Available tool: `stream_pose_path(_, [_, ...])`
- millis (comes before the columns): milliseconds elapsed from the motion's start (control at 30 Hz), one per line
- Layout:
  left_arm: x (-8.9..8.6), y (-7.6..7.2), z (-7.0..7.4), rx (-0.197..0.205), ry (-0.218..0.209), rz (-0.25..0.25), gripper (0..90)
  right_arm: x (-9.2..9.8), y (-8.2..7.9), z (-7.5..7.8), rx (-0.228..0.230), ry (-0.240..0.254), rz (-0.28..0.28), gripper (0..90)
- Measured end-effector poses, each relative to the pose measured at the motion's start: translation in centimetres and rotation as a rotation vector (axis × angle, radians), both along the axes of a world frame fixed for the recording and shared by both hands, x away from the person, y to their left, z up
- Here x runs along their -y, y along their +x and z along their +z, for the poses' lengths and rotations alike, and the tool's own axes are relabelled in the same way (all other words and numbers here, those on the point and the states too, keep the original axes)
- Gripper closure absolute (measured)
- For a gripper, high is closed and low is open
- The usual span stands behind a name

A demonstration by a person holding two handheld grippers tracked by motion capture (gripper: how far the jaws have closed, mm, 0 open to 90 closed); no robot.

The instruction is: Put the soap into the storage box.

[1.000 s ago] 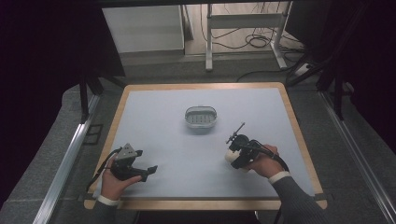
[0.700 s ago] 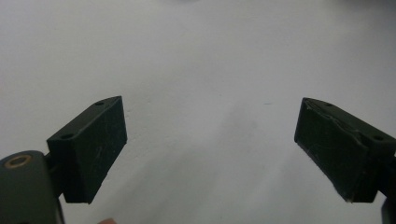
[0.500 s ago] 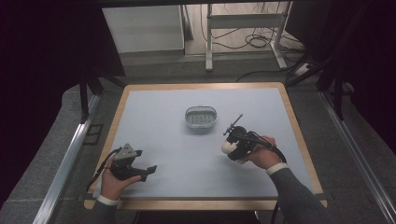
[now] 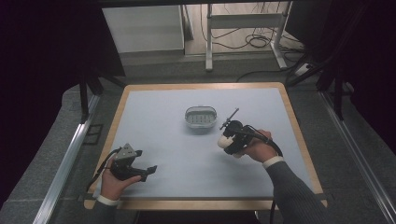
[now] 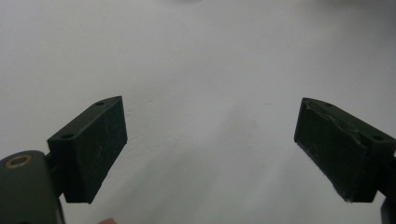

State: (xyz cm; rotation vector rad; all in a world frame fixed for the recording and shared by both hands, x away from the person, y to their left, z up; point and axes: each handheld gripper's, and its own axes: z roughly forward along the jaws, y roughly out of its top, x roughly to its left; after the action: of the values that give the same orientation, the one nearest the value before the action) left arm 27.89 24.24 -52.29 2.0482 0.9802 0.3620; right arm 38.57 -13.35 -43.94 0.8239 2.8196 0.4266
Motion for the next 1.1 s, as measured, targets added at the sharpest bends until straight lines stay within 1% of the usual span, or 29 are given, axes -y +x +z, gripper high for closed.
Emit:
stream_pose_path(167, [0.1, 0.0, 0.0, -0.001, -0.001, -0.002, 10.0, -0.3, 0.6, 0.3, 0.012, 0.003, 0.004, 49.7])
stream_pose_path(500, [0.1, 0.0, -0.1, -0.002, 0.000, -0.003, 10.0, -0.8, 1.6, 0.9, 0.016, 0.001, 0.013, 49.7])
stream_pose_path(733, [0.1, 0.0, -0.1, -0.003, 0.001, -0.003, 9.9, -1.2, 1.9, 1.5, 0.026, -0.003, 0.022, 49.7])
stream_pose_path(1000, [0.3, 0.1, -0.2, -0.006, 0.004, -0.007, 10.0, -1.6, 2.5, 2.3, 0.044, 0.005, 0.030, 49.7])
stream_pose_path(1100, [0.3, 0.1, -0.2, -0.006, 0.004, -0.007, 10.0, -1.7, 2.7, 2.6, 0.052, -0.001, 0.029, 49.7])
